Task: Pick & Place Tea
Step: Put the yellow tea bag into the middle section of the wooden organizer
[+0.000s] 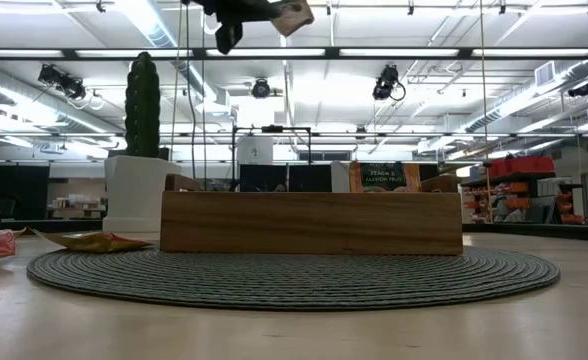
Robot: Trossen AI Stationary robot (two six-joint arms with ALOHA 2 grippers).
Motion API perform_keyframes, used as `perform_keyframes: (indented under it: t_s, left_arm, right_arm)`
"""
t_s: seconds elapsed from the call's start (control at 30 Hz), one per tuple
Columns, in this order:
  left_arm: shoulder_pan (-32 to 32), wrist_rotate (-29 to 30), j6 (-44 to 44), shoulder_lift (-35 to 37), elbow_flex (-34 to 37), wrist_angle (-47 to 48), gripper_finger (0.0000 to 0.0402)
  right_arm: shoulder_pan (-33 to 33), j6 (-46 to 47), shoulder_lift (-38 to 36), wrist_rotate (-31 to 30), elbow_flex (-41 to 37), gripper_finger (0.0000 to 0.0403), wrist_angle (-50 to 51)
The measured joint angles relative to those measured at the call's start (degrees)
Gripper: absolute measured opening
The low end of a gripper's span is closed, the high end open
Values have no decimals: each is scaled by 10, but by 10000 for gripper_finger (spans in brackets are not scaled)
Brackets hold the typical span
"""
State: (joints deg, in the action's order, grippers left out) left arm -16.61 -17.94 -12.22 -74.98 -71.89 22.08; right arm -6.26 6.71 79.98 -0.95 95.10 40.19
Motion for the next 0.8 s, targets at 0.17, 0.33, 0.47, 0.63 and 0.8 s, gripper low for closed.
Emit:
perform_keyframes:
  t_s: [0.17, 0.33, 0.47, 0.63, 0.8]
  left_arm:
    - [27, 26, 49, 0, 0, 40, 1]
    - [43, 45, 64, 0, 0, 77, 1]
    - [54, 71, 85, 0, 0, 104, 1]
    - [60, 75, 87, 0, 0, 109, 1]
    - [60, 76, 86, 0, 0, 112, 1]
  right_arm:
    - [-16, -2, 80, 79, 89, 158, 64]
    - [-18, -29, 150, 117, 157, 158, 127]
    - [-18, -45, 198, 140, 198, 158, 162]
    - [-12, -59, 234, 140, 218, 158, 169]
    - [-5, -63, 256, 140, 219, 158, 173]
